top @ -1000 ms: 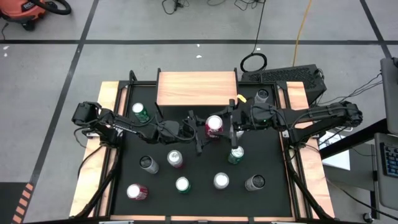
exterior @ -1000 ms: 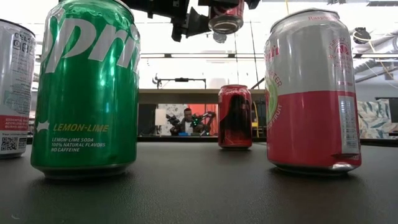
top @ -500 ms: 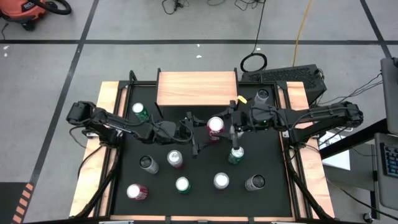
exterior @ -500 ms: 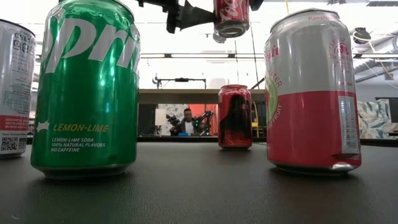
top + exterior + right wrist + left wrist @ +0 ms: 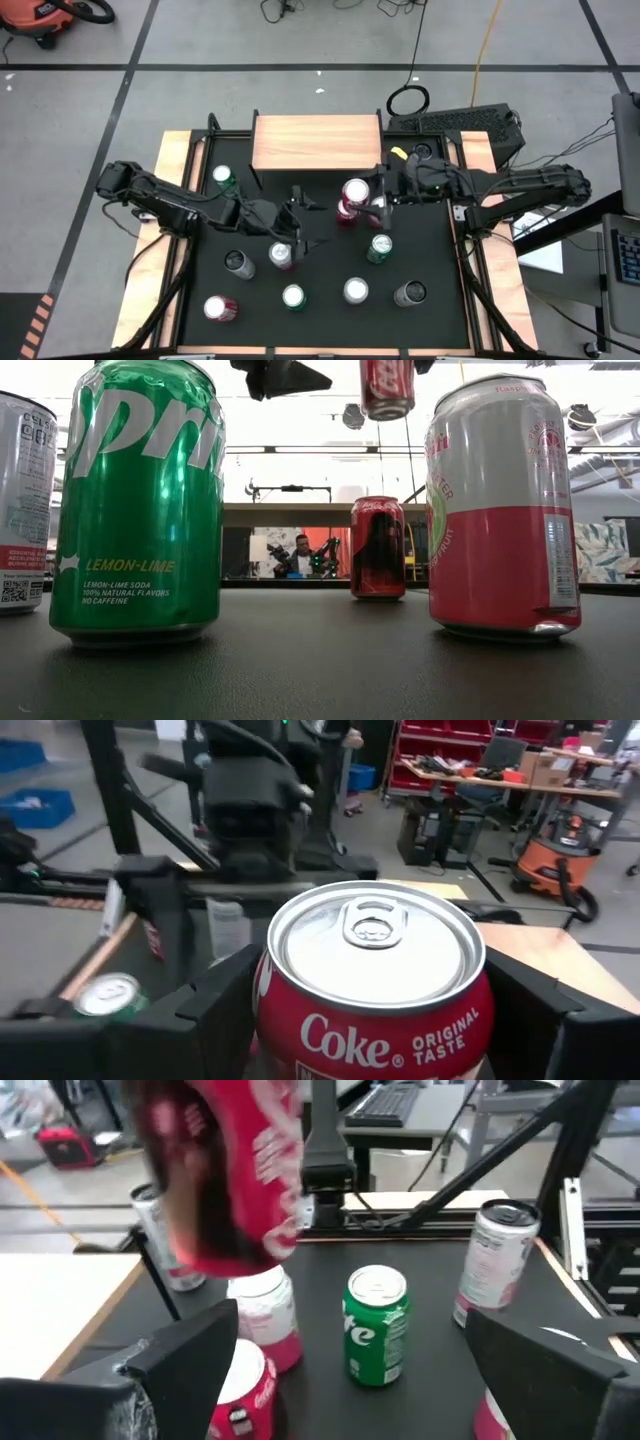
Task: Place canned beverage on shelf
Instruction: Put the top left red soda on the shelf
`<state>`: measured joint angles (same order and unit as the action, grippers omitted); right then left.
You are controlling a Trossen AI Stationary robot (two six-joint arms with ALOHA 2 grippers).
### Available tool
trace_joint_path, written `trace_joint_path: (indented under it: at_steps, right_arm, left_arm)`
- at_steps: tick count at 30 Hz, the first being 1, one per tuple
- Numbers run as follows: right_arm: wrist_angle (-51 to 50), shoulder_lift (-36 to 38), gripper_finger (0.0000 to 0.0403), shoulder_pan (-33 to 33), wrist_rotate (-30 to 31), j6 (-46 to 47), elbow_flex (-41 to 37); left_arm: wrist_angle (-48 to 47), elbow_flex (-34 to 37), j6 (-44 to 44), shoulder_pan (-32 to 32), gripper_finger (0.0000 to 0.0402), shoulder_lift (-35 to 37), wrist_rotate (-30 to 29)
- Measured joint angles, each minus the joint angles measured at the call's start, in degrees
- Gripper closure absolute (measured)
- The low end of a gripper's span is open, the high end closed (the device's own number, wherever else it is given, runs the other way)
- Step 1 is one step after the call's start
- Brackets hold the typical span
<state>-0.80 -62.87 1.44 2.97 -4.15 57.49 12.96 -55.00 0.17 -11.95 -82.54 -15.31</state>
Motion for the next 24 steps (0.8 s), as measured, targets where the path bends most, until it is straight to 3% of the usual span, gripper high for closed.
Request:
trace_joint_path:
  at_steps: [11,20,24]
  right_arm:
    - [-0.75,0.00,0.0130,-3.92,-0.10,0.00,0.00]
    - [0.50,-0.02,0.0130,-4.12,-0.30,0.43,0.00]
    - [0.89,-0.02,0.0130,-4.14,-3.34,0.37,0.02]
  left_arm:
    - [-2.77,0.00,-1.46,3.68,0.0013,0.00,0.52]
    - [-3.53,0.00,-5.84,0.81,0.0013,-0.04,0.25]
    - [-3.46,0.00,-5.90,-1.30,0.0013,-0.04,-1.90]
